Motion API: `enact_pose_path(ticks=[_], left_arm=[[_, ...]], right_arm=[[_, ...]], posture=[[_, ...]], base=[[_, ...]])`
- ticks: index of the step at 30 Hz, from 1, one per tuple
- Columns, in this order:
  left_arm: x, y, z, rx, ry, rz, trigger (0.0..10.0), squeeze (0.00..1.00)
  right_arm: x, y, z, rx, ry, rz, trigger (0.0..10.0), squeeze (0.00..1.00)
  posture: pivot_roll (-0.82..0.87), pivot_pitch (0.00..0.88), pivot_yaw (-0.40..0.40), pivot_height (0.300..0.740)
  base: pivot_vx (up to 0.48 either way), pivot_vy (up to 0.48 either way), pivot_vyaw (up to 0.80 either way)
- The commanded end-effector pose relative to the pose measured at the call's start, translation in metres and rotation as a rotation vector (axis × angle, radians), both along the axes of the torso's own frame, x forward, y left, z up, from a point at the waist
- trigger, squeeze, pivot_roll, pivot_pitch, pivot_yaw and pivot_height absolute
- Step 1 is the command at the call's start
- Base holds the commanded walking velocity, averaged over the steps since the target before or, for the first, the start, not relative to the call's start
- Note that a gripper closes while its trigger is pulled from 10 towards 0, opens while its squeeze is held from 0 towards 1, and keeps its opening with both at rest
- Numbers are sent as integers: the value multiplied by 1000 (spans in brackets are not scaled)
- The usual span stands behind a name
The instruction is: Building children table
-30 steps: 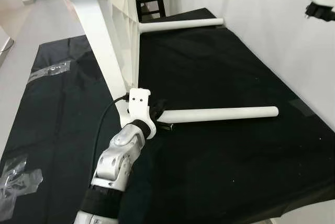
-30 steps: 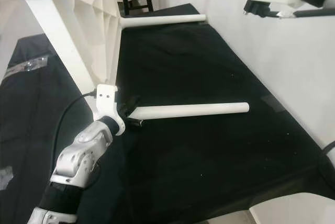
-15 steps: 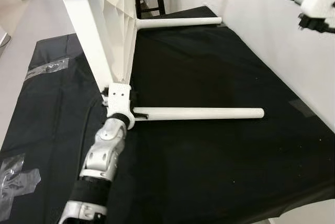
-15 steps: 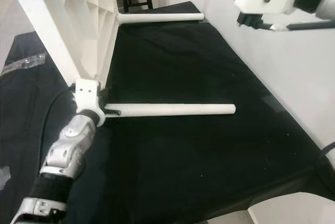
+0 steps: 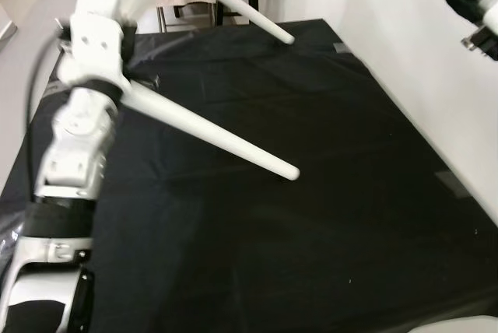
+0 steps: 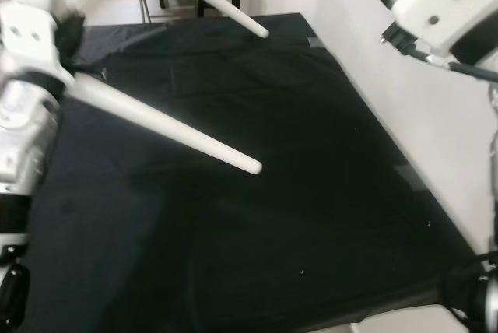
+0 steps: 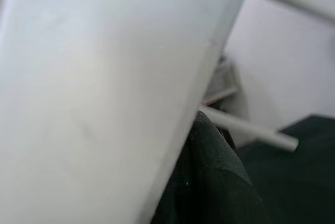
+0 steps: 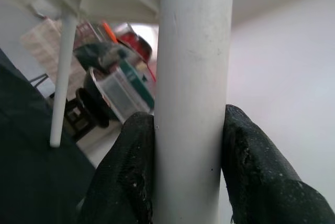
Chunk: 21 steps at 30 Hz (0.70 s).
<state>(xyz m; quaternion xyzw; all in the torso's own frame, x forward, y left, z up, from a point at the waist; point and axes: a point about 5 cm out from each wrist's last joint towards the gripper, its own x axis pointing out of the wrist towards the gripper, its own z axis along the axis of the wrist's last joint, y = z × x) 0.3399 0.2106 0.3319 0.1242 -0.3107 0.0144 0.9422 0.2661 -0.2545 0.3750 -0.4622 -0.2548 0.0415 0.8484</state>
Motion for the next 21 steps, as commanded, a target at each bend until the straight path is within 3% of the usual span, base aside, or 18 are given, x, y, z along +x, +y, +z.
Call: enact_pose_path(ticks=[1, 2, 3, 4, 5, 6, 8, 10, 11, 12, 14, 15, 17, 20, 21], left_arm=[[-21, 72, 28, -129, -95, 242, 10000, 0], [-21, 72, 28, -129, -95, 242, 10000, 0], [-23, 68, 41, -115, -124, 215, 10000, 0], [-23, 68, 41, -115, -124, 215, 10000, 0], [-25, 61, 52, -97, -147, 183, 10000, 0], [-25, 61, 52, -97, -147, 183, 10000, 0], [-24, 47, 65, -66, -158, 98, 10000, 0], [-24, 47, 65, -66, -158, 98, 10000, 0], [-22, 39, 65, -43, -148, 60, 10000, 0], [-22, 39, 65, -43, -148, 60, 10000, 0], [-18, 22, 57, -33, -112, -17, 10000, 0], [-18, 22, 57, -33, -112, -17, 10000, 0], [-16, 12, 50, -28, -90, -53, 10000, 0], [-16, 7, 47, -32, -81, -70, 10000, 0], [-16, 4, 45, -35, -72, -80, 10000, 0]], right_arm=[[8, -62, -61, 278, 298, -325, 0, 0], [8, -62, -61, 278, 298, -325, 0, 0], [9, -57, -89, 374, 358, -321, 0, 0], [9, -57, -89, 374, 358, -321, 0, 0], [10, -49, -118, 482, 415, -316, 0, 0], [10, -49, -118, 482, 415, -316, 0, 0], [12, -30, -177, 714, 546, -297, 0, 0], [12, -30, -177, 714, 546, -297, 0, 0], [14, -19, -199, 802, 604, -277, 0, 0], [14, -19, -199, 802, 604, -277, 0, 0], [19, 9, -222, 910, 707, -210, 0, 0], [19, 9, -222, 910, 707, -210, 0, 0], [21, 33, -225, 948, 768, -135, 0, 0], [20, 46, -225, 950, 805, -90, 0, 0], [18, 61, -225, 955, 846, -34, 0, 0]], posture=[[-46, 127, 55, 740], [-46, 127, 55, 740], [-31, 126, 57, 740], [-31, 126, 57, 740], [-26, 125, 59, 740], [-26, 125, 59, 740], [-6, 121, 58, 740], [-6, 121, 58, 740], [0, 118, 61, 740], [0, 118, 61, 740], [2, 119, 59, 740], [2, 119, 59, 740], [2, 116, 60, 740], [6, 119, 58, 740], [7, 119, 58, 740]], base=[[0, 0, 0], [0, 0, 0], [0, 0, 0], [0, 0, 0], [0, 0, 0], [0, 0, 0], [0, 0, 0], [0, 0, 0], [0, 0, 0], [0, 0, 0], [0, 0, 0], [0, 0, 0], [0, 0, 0], [0, 0, 0], [0, 0, 0]])
